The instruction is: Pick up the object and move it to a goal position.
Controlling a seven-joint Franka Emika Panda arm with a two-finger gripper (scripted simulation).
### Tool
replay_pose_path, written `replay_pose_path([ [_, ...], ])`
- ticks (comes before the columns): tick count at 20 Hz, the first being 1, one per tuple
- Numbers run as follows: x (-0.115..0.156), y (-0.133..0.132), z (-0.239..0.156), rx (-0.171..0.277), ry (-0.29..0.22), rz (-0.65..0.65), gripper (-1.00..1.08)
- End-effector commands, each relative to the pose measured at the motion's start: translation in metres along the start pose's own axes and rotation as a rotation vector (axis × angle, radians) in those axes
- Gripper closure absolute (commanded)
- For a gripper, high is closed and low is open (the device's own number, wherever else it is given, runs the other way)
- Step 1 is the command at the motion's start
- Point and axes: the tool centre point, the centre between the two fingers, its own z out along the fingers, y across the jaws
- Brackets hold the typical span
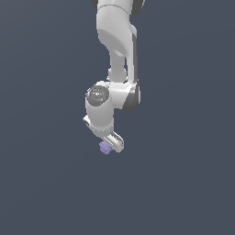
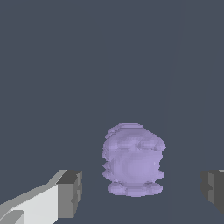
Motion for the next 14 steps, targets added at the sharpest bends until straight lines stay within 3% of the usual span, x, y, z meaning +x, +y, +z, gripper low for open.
replay_pose_path([
  [1,0.0,0.0,0.0,0.0,0.0,0.0,-0.92],
  [14,-0.001,0.001,0.048,0.0,0.0,0.005,-0.92],
])
